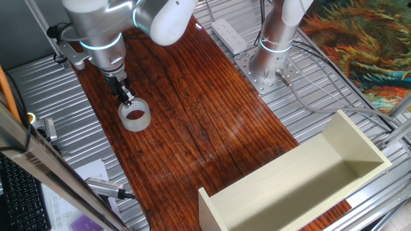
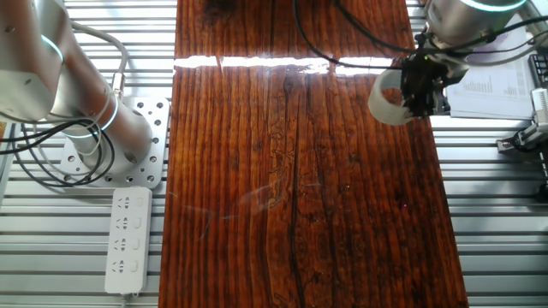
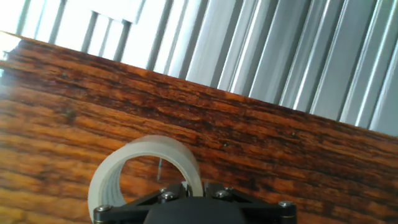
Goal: Put the object on the shelf
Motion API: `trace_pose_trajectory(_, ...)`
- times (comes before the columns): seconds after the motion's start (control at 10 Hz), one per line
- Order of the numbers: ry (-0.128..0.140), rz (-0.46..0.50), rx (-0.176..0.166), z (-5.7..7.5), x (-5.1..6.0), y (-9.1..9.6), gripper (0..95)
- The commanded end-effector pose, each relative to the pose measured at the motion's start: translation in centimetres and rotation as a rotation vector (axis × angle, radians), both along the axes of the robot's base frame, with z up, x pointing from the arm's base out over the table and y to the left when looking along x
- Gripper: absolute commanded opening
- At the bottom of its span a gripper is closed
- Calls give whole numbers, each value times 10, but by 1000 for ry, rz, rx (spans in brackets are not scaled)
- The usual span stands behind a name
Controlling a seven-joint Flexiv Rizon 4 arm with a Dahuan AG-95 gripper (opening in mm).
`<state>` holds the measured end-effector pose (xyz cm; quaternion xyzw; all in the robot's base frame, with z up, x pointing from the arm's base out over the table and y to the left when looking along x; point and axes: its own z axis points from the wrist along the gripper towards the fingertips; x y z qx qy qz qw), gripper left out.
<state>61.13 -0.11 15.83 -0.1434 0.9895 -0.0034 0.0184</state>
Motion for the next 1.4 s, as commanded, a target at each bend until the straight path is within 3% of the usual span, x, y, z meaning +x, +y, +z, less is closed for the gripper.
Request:
trace_pose_trajectory(0.1, 15, -19, 17, -1, 1, 0, 0)
trace_pose_trajectory(0.2, 15, -19, 17, -1, 1, 0, 0)
trace_pose_trajectory(0.6, 31, -50, 11, 20, -4, 37, 0)
trace_pose_trajectory(1.0, 41, -111, 2, 43, -23, 96, 0)
trace_pose_trajectory(1.2, 43, -136, -28, 44, -24, 100, 0)
trace_pose_trajectory(1.4, 40, -112, -17, 44, -24, 100, 0)
